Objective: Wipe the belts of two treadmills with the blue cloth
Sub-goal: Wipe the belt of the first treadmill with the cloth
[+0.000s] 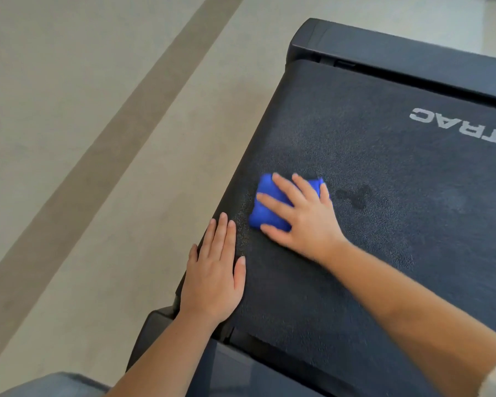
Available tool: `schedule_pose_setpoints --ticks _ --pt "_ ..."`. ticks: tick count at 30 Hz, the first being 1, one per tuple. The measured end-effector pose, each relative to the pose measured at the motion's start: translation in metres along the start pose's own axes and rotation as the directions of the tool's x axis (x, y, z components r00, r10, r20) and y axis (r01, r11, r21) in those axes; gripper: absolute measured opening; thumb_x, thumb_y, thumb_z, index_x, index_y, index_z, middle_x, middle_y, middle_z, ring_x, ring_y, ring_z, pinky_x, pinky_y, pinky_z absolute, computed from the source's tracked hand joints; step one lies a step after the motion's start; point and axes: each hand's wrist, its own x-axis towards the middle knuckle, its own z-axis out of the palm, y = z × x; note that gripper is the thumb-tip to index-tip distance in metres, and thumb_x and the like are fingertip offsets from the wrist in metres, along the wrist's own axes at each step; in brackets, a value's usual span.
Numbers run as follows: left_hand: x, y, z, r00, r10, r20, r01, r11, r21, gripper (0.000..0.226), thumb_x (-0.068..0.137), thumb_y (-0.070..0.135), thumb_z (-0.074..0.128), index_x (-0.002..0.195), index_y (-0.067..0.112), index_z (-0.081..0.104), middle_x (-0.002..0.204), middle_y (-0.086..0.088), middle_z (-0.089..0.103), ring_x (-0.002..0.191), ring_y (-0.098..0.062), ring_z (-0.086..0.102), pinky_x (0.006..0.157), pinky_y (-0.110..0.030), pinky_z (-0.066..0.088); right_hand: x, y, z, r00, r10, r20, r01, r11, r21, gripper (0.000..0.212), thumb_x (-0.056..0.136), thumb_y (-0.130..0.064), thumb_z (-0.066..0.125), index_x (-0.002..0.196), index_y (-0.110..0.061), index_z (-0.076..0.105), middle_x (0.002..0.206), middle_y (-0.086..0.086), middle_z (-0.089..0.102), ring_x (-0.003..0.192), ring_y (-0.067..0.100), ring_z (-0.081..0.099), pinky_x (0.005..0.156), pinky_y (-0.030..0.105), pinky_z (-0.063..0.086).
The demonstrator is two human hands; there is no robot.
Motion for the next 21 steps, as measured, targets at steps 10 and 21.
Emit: schedule_pose_setpoints --ticks 10,21 --pt "0.0 0.001 0.0 1.0 -0.004 0.003 0.004 1.0 0.009 0.06 0.09 0.033 0.027 0.141 0.002 0.034 0.15 -0.013 0.03 0.136 -0.029 0.033 0.089 -0.051 0.048 0.021 0.005 0.002 0.994 0.104 -0.035 -0.102 0.993 0.056 0.056 0.079 -0.058 0.044 0.122 -0.027 0.062 0.133 0.013 0.053 0.112 0.038 0.052 0.089 0.063 0.037" --pt "0.0 0.001 0.0 1.0 -0.001 0.002 0.001 1.0 -0.001 0.059 0.089 0.033 0.029 0.14 0.003 0.033 0.149 -0.012 0.031 0.134 -0.03 0.035 0.088 -0.052 0.049 -0.025 -0.001 -0.006 0.997 -0.061 -0.036 0.062 0.997 0.041 0.053 0.077 -0.058 0.045 0.119 -0.031 0.064 0.132 0.009 0.055 0.112 0.036 0.056 0.085 0.067 0.04"
